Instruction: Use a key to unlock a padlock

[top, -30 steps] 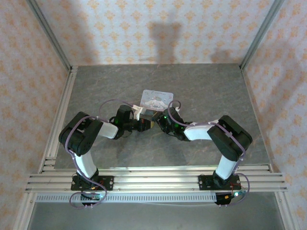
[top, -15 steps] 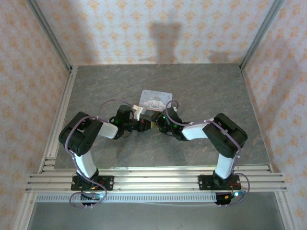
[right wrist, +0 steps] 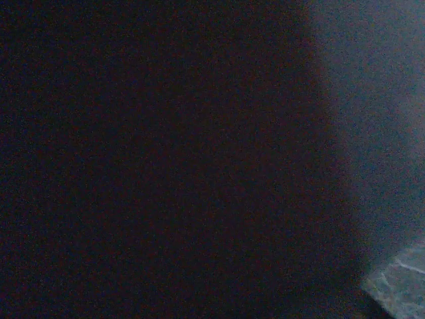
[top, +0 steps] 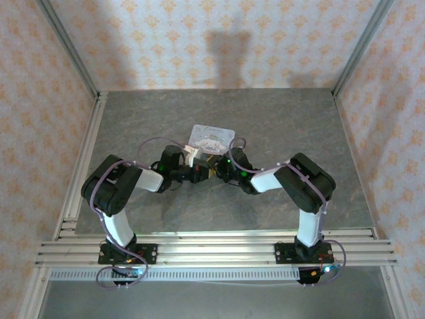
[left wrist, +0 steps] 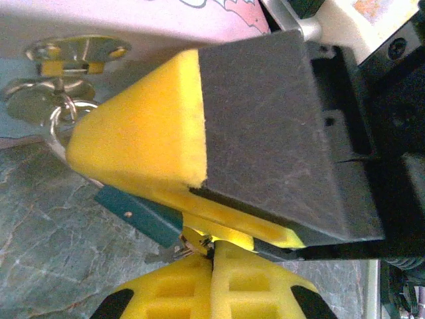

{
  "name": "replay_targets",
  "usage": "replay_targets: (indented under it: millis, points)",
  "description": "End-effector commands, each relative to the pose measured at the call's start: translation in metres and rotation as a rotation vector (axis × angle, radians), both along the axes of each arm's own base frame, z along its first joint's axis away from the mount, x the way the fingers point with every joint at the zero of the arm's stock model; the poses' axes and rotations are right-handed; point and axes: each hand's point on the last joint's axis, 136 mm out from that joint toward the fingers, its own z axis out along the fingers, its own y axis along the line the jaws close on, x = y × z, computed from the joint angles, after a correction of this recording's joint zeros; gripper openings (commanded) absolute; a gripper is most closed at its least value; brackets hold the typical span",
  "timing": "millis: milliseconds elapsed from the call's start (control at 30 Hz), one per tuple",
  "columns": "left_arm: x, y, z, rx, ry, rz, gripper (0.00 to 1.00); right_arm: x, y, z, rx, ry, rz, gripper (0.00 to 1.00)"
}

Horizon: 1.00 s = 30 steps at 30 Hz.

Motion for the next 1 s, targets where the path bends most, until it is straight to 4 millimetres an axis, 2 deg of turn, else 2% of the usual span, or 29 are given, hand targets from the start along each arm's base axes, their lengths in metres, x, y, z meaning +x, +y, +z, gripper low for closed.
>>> replay_targets:
  millis: [0,133,367,667,967]
  points:
    - [0.001,-0.004,0.01,-0.008,-0.036,-0.032,0.0,0.004,0.02,0.02,0.074,-0.043,0.062,0.14]
    - [0.0,-0.001,0.009,0.001,-0.033,-0.024,0.0,0.002,0.022,0.022,0.095,-0.044,0.077,0.0]
    - [-0.006,0.006,0.004,0.027,-0.026,-0.013,0.0,-0.002,0.008,0.017,0.074,-0.051,0.032,0.0]
    - [-0.01,0.015,-0.006,0.062,-0.002,0.017,0.0,-0.01,-0.016,0.021,-0.059,-0.085,-0.011,0.0]
    - [-0.006,0.017,-0.007,0.077,0.008,0.046,0.0,-0.01,-0.018,0.021,-0.067,-0.093,-0.02,0.0]
